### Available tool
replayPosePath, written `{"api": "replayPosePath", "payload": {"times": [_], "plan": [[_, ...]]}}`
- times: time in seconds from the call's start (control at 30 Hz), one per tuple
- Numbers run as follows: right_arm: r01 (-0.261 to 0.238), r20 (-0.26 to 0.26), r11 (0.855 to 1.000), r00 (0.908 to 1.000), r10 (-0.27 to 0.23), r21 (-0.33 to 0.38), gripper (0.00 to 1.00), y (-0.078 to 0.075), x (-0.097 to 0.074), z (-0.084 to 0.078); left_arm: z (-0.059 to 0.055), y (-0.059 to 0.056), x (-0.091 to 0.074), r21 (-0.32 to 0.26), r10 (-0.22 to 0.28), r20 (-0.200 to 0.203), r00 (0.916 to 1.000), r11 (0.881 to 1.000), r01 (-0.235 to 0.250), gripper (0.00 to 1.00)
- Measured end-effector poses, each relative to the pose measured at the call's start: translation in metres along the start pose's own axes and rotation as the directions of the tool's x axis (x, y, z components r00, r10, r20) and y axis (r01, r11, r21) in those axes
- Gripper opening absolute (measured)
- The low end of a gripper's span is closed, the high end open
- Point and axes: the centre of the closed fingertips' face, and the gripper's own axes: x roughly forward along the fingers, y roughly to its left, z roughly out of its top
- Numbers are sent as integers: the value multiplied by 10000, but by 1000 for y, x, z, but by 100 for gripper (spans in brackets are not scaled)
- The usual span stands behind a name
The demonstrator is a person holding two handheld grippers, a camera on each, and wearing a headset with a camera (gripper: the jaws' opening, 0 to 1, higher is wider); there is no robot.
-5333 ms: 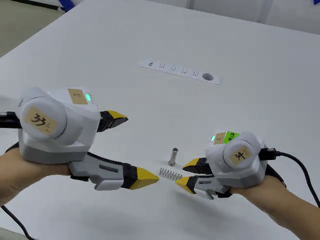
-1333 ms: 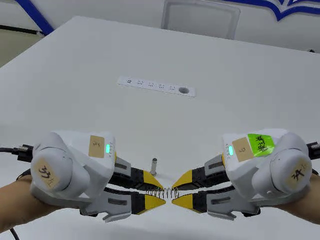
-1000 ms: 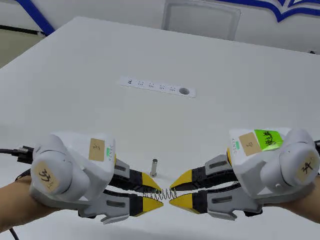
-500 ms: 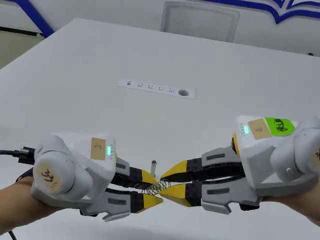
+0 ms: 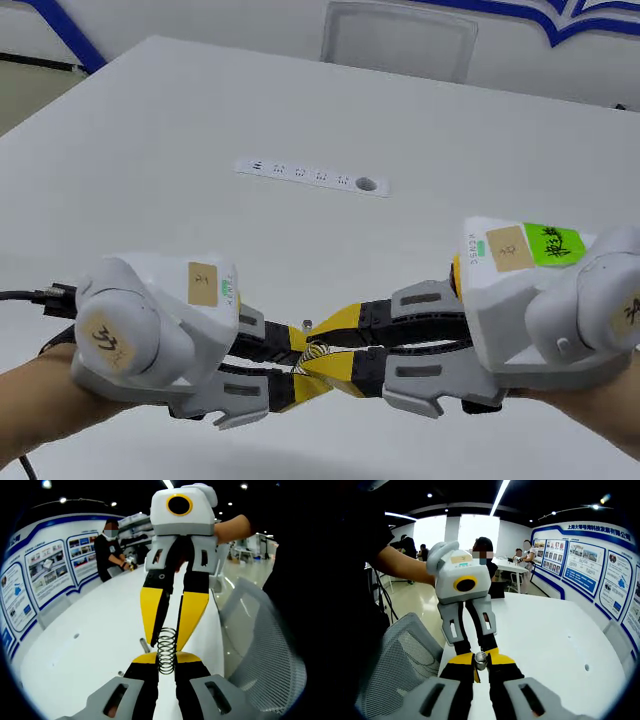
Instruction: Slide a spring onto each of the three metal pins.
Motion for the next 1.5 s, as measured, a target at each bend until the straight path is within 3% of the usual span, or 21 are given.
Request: {"api": "replayPosePath", "payload": {"times": [0.27, 0.57, 0.67, 0.8, 0.9, 1.17, 1.3, 1.4, 1.5], "plan": [[-61, -90, 10000, 9999, 62, 77, 11, 1, 2, 1, -2, -2, -2, -491, -149, 80, 9999, 9987, 153, 11], [-63, -47, 9998, 10000, 64, 188, 10, 1, 4, 2, -3, -1, -3, -566, -50, 130, 9999, 9984, 58, 11], [-41, -24, 9997, 10000, 42, 257, 10, 0, 4, 3, -1, 1, -4, -1189, -28, 374, 9993, 9929, 73, 12], [111, 118, 9992, 9999, -115, 372, 10, -5, 1, 6, -5, 7, -8, -1539, 264, 358, 9990, 9879, -206, 14], [239, 243, 9985, 9994, -251, 492, 10, -10, 1, 8, -11, 11, -11, -1674, 530, 221, 9983, 9847, -486, 22], [579, 357, 9962, 9975, -603, 647, 10, -27, 6, 13, -26, 23, -23, -2092, 997, -83, 9950, 9728, -992, 32], [1063, 261, 9929, 9938, -1078, 526, 10, -47, 6, 14, -36, 34, -32, -2216, 1389, -357, 9897, 9645, -1433, 36], [1538, 423, 9844, 9866, -1578, 856, 10, -68, 1, 17, -35, 42, -40, -2548, 1723, -81, 9850, 9522, -1686, 39], [1934, 176, 9773, 9805, -1956, 866, 10, -83, 2, 10, -37, 49, -47, -2739, 1920, 0, 9814, 9439, -1847, 41]]}}
